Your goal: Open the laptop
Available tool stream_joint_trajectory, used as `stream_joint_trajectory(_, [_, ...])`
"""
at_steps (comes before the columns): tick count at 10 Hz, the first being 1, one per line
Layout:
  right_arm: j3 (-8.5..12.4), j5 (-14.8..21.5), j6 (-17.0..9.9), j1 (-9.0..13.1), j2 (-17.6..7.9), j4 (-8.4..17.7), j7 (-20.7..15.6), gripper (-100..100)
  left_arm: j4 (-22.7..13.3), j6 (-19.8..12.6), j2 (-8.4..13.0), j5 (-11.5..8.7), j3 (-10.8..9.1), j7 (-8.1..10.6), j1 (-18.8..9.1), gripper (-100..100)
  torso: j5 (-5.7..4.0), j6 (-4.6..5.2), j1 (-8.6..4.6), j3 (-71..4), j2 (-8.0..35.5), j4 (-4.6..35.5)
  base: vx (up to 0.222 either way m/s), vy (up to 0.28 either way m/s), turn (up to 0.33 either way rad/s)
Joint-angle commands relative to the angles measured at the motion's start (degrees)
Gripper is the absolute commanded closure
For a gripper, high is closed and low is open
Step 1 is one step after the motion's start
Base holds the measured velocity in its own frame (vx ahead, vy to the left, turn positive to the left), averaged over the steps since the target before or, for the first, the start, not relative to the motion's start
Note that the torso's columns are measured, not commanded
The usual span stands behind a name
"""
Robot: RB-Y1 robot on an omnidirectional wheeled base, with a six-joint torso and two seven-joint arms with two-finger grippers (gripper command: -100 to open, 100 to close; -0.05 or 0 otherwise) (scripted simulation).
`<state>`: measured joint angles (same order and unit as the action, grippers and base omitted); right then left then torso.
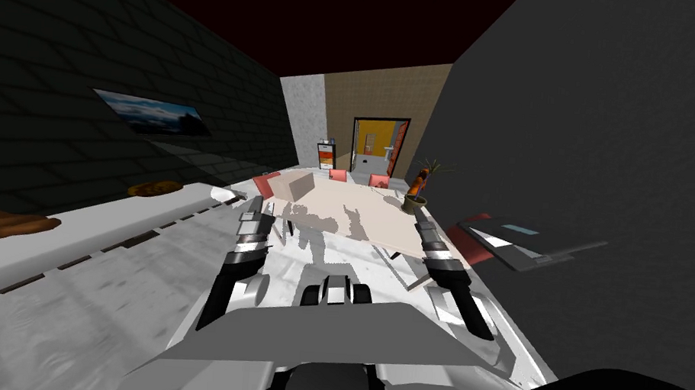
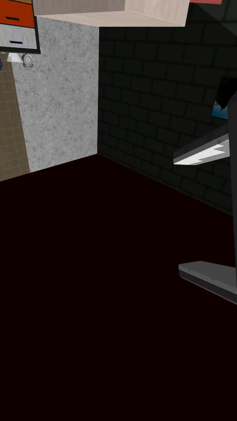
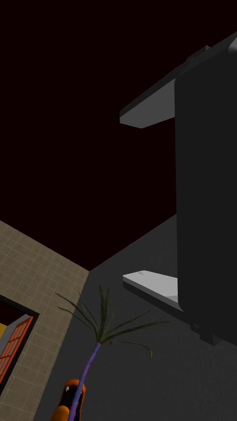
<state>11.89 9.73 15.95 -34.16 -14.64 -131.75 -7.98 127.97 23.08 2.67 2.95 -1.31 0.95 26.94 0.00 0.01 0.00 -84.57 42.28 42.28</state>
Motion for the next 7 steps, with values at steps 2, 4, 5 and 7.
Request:
stream_joint_trajectory(2, [5.4, 3.3, -1.3, -2.0, -3.3, 0.7, -2.1, -100, 0.0, 0.0, 0.0, 0.0, 0.00, 0.00, 0.0, 0, 0.00, -0.02, 0.00, 0.0, 0.0, 0.0, 0.011, 0.000, 0.073])
stream_joint_trajectory(4, [8.0, 4.9, -2.1, -3.0, -4.8, 1.0, -3.0, -100, 0.0, 0.0, 0.0, 0.0, 0.00, 0.00, 0.0, 0, 0.01, -0.01, 0.01, 0.0, 0.0, 0.0, 0.008, 0.000, 0.047])
stream_joint_trajectory(5, [10.2, 6.4, -2.8, -3.9, -6.4, 1.3, -4.0, -100, 0.0, 0.0, 0.0, 0.0, 0.00, 0.00, 0.0, 0, 0.00, -0.01, 0.01, 0.0, 0.0, 0.0, 0.008, 0.000, 0.088])
stream_joint_trajectory(7, [13.4, 8.0, -3.5, -4.9, -8.0, 1.7, -5.0, -100, 0.0, 0.0, 0.0, 0.0, 0.00, 0.00, 0.0, 0, 0.00, -0.01, -0.01, 0.0, 0.0, 0.0, 0.012, -0.003, 0.071])
